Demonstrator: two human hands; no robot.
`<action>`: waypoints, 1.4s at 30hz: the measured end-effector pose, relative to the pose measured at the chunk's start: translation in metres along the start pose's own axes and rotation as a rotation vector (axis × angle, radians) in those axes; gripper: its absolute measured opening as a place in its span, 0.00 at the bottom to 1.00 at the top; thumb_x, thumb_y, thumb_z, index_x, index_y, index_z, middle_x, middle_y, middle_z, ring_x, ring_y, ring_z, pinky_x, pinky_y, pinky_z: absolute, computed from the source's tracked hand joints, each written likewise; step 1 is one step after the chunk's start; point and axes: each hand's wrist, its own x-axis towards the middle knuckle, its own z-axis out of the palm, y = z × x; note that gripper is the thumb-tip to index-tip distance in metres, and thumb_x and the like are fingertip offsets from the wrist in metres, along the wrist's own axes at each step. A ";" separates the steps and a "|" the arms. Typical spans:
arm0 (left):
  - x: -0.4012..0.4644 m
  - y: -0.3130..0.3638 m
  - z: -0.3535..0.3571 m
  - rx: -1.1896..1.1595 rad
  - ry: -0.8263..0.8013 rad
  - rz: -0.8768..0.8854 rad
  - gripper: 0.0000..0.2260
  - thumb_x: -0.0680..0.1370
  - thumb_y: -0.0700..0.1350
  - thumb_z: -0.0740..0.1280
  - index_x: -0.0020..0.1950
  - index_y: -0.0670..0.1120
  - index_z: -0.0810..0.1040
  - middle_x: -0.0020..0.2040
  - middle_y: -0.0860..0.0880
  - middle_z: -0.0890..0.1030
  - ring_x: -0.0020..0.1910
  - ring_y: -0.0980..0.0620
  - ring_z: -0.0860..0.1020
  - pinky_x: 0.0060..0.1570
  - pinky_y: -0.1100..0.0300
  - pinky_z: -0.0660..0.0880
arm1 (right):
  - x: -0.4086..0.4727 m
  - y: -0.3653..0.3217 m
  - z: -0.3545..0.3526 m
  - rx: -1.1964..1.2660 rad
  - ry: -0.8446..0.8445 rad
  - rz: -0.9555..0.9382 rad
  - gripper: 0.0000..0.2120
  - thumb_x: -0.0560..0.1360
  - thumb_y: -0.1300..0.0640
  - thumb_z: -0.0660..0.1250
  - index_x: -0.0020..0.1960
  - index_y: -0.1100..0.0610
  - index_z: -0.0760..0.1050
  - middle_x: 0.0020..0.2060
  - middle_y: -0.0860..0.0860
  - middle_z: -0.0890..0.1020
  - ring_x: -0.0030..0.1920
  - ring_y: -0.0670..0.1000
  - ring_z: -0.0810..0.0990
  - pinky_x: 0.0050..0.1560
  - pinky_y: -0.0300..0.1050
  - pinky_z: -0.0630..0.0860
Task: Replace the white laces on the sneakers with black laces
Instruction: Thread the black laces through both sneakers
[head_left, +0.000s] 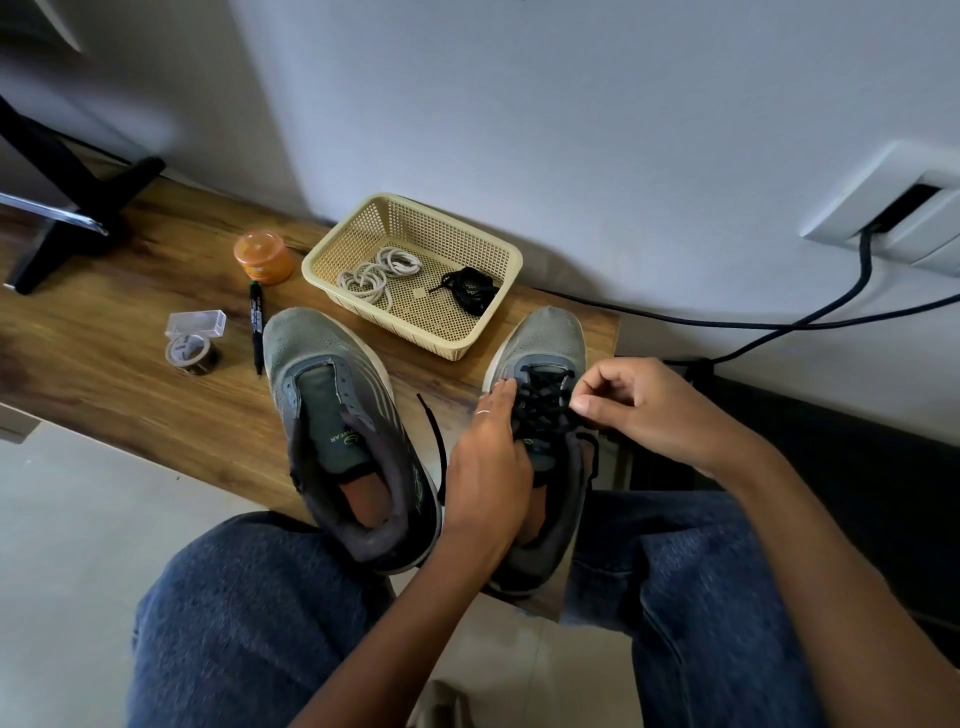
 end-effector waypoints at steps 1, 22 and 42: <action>0.001 0.001 -0.001 -0.001 0.002 -0.006 0.27 0.77 0.33 0.58 0.76 0.46 0.64 0.71 0.45 0.72 0.68 0.47 0.71 0.67 0.51 0.69 | -0.001 0.000 -0.002 0.020 0.037 -0.008 0.04 0.75 0.57 0.68 0.42 0.52 0.80 0.42 0.48 0.84 0.46 0.50 0.82 0.56 0.52 0.77; -0.002 0.003 -0.021 -0.031 -0.067 -0.074 0.21 0.79 0.41 0.63 0.73 0.49 0.69 0.62 0.46 0.79 0.61 0.47 0.76 0.60 0.54 0.73 | -0.018 0.008 0.021 -0.163 0.097 0.129 0.11 0.70 0.50 0.74 0.43 0.53 0.74 0.38 0.51 0.80 0.38 0.49 0.77 0.35 0.41 0.69; 0.000 0.001 -0.088 0.127 -0.066 -0.061 0.14 0.79 0.56 0.63 0.36 0.53 0.78 0.30 0.54 0.76 0.28 0.59 0.72 0.28 0.66 0.64 | -0.038 0.000 0.000 -0.045 0.274 0.153 0.16 0.78 0.54 0.64 0.34 0.59 0.78 0.21 0.45 0.71 0.24 0.43 0.66 0.35 0.43 0.65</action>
